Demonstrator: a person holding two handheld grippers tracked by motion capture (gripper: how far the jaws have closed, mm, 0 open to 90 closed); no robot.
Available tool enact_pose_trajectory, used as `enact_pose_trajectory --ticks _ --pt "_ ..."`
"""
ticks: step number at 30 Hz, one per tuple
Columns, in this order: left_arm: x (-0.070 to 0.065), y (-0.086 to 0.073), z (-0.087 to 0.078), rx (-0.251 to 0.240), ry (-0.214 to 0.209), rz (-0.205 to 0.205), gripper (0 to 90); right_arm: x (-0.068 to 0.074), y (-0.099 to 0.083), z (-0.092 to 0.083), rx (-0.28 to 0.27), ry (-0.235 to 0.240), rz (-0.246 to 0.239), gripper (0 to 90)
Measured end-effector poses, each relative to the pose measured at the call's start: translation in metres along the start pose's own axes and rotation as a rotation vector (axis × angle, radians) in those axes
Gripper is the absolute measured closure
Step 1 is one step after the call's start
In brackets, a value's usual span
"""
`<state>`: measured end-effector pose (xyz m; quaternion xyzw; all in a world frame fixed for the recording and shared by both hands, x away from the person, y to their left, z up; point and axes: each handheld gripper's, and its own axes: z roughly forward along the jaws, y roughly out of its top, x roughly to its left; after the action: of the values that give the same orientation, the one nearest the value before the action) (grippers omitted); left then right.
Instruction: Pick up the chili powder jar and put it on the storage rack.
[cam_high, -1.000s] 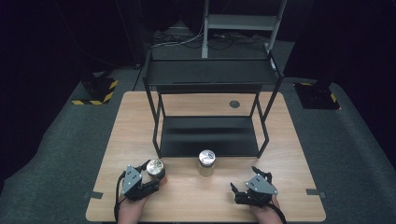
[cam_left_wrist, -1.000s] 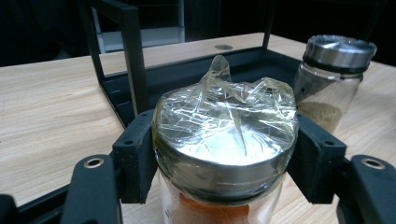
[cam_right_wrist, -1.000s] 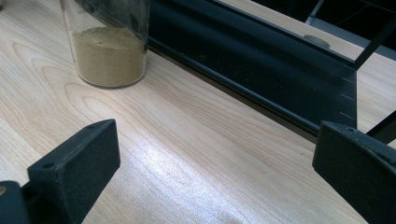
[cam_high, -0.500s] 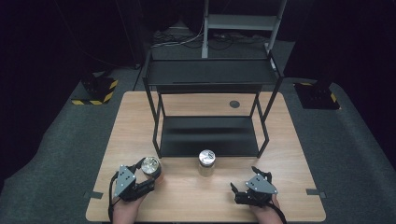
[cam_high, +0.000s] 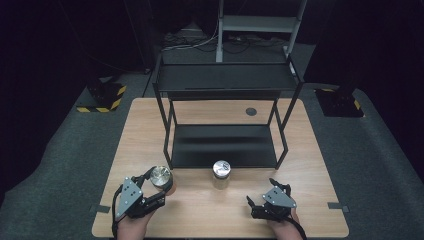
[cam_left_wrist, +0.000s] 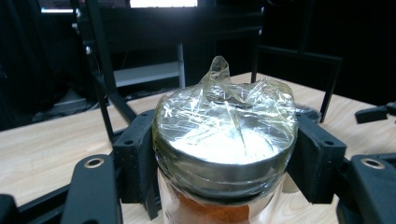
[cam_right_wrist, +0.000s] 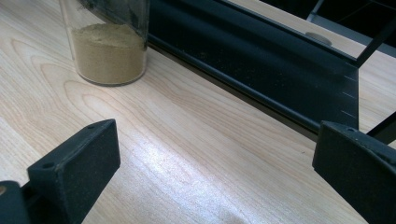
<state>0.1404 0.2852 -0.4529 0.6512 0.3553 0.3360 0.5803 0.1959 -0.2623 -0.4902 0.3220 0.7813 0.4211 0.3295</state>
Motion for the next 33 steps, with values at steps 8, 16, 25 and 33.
enact_pose_trajectory --ticks 8,16,25,33 --pt "-0.002 0.006 -0.003 -0.033 -0.023 -0.014 34.1 0.0 0.0 0.0 -0.001 0.002 0.0 0.0" --pt "-0.005 0.012 -0.007 -0.061 -0.027 -0.016 34.1 -0.001 0.0 0.0 0.0 0.004 0.0 0.0" --pt "-0.001 0.025 -0.004 -0.061 -0.029 -0.001 34.2 0.0 -0.001 0.0 -0.005 0.003 -0.006 0.0" --pt "0.007 0.04 -0.001 -0.081 -0.019 -0.014 34.2 -0.002 -0.002 -0.001 -0.01 0.006 0.005 0.0"
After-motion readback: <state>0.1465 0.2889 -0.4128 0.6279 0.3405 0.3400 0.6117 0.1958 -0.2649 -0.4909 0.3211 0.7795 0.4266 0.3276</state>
